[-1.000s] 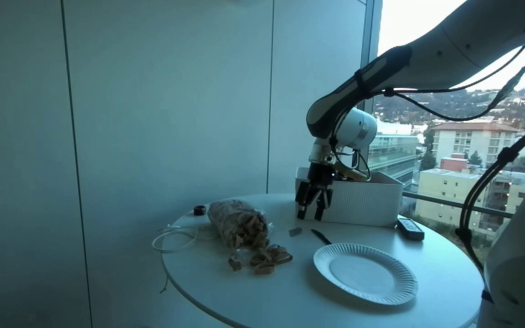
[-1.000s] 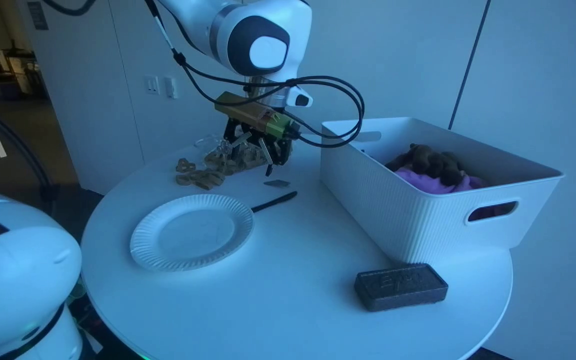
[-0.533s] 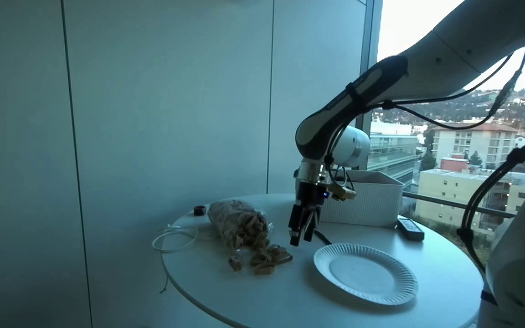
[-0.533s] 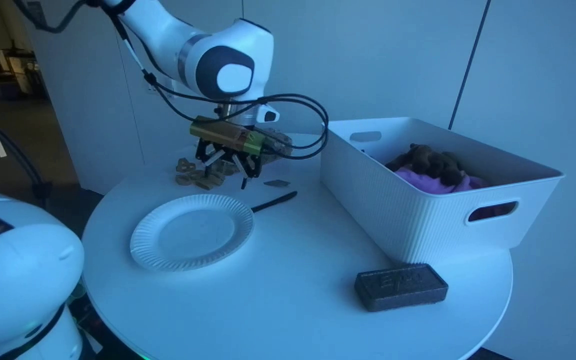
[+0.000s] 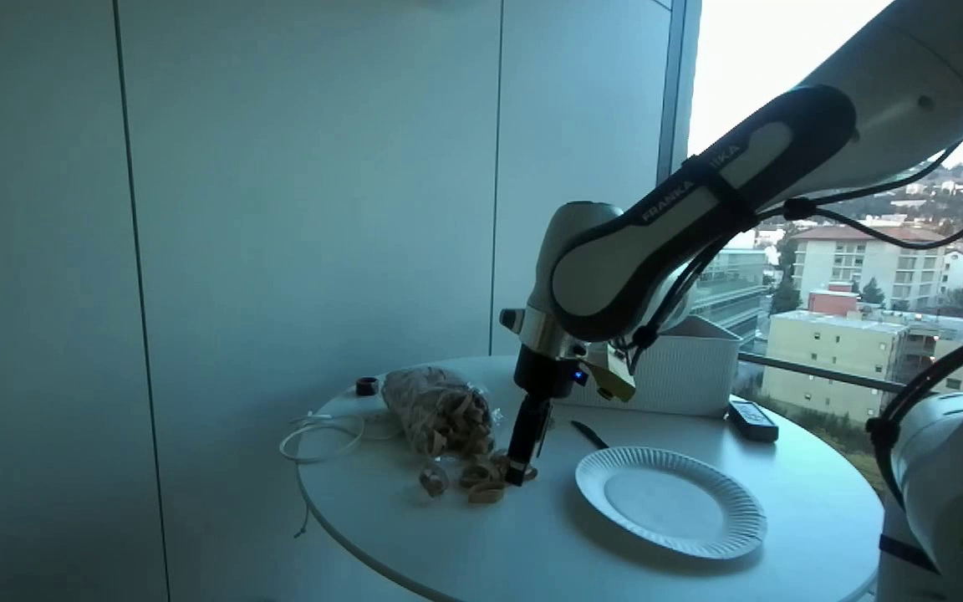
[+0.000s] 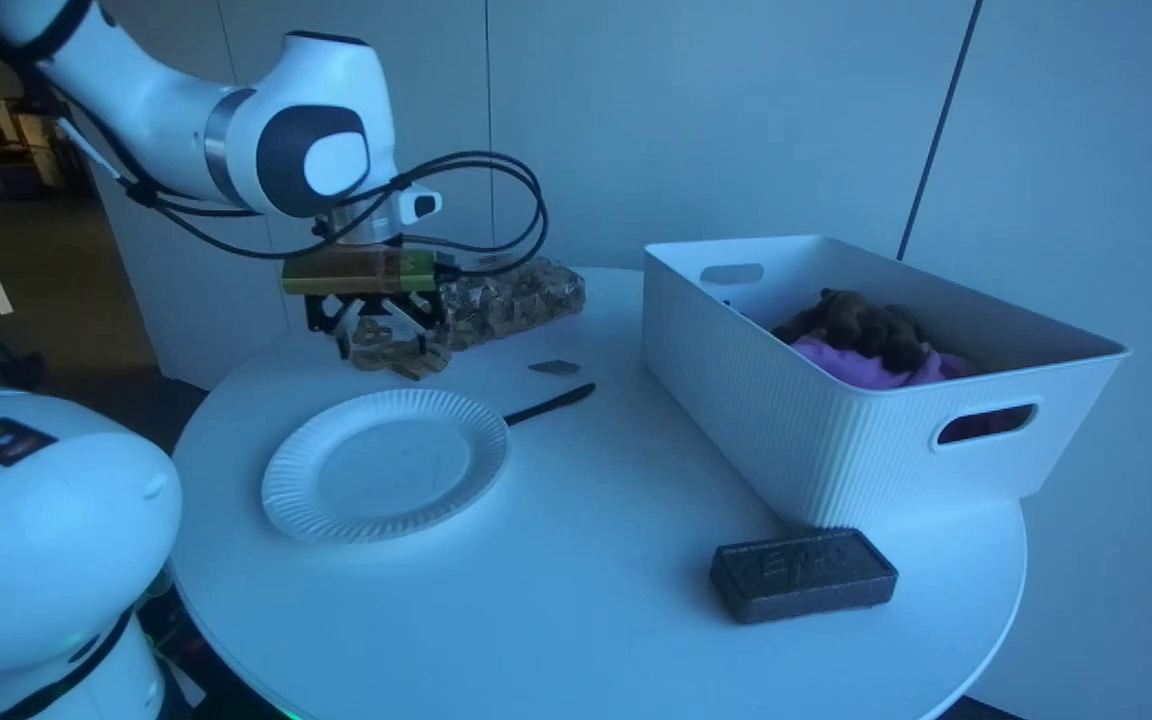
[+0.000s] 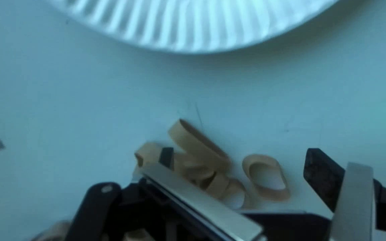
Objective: Put the elastic bands on the plate
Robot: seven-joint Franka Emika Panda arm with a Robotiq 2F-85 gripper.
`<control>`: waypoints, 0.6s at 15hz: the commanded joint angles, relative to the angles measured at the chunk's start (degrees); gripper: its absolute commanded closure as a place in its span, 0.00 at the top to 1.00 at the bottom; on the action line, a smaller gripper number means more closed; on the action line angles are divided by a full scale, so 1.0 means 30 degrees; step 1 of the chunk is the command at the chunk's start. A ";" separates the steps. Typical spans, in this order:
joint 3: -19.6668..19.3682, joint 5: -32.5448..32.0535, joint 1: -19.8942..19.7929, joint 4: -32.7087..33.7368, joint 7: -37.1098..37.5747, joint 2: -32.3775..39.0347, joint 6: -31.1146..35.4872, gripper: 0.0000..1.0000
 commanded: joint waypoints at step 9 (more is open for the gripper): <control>0.3102 -0.8786 -0.4696 -0.0016 0.7695 0.3681 0.6699 1.00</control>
